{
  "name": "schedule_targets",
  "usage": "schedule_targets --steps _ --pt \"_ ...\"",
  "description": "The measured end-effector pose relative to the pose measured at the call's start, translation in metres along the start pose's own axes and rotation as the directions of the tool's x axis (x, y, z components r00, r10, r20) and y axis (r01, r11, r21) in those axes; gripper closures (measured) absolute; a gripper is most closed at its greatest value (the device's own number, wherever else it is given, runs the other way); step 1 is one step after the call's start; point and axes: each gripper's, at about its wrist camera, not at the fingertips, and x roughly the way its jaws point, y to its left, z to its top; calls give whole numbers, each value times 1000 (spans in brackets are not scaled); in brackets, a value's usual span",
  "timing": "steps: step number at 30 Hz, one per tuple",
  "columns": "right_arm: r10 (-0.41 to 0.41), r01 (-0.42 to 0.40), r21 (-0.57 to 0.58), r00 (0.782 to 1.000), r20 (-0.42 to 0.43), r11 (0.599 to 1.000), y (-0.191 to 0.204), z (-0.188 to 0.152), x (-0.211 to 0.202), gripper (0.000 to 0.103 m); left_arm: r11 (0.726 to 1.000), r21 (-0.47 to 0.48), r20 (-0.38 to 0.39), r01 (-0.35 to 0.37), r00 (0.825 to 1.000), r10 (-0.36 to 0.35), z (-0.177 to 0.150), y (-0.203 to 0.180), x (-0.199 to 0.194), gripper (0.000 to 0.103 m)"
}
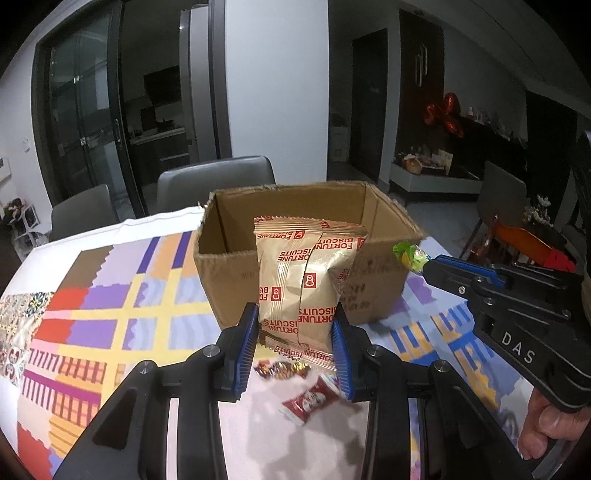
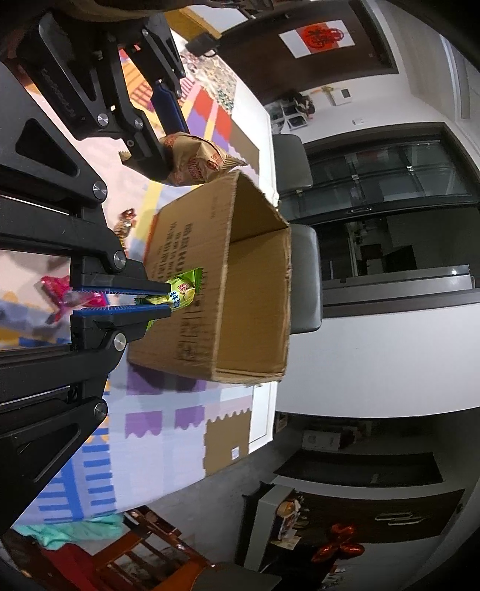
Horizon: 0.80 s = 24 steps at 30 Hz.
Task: Organize snacks
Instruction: 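Lift the biscuit pack and green candy and carry both over the box, then lower the biscuit pack and green candy into the box and open both tools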
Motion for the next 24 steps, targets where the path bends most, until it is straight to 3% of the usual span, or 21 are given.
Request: schedule_targets --steps 24 --pt "-7 9 -15 997 71 1000 3 63 19 97 999 -24 39 -24 999 25 57 22 20 66"
